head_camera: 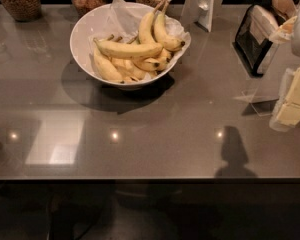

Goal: Pick banana from white bowl

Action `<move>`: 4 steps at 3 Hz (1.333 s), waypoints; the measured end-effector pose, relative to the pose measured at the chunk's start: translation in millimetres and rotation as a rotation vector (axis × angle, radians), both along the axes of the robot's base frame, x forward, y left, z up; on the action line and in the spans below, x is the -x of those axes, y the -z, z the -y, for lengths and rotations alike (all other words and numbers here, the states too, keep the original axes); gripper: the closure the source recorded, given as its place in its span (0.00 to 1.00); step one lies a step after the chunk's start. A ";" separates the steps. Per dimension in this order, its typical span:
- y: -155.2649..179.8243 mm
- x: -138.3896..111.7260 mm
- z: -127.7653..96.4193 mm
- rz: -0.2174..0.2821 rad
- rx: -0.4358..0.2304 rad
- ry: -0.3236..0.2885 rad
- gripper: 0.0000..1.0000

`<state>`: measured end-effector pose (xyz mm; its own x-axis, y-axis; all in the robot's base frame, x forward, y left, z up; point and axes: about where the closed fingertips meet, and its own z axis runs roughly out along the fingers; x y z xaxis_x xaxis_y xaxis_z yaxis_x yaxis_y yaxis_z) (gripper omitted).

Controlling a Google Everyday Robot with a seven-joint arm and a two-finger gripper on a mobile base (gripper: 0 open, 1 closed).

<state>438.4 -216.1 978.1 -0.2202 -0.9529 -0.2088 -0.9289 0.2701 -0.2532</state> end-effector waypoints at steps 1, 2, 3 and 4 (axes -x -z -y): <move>0.0 -0.1 -0.1 0.000 0.000 0.000 0.00; -6.3 -14.0 -24.4 0.052 -0.070 -0.031 0.00; -14.9 -45.9 -71.6 0.118 -0.171 -0.110 0.00; -23.9 -84.5 -113.2 0.182 -0.251 -0.193 0.00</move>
Offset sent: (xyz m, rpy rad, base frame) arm 0.0365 0.0624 0.0133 0.1872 -0.1172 0.0819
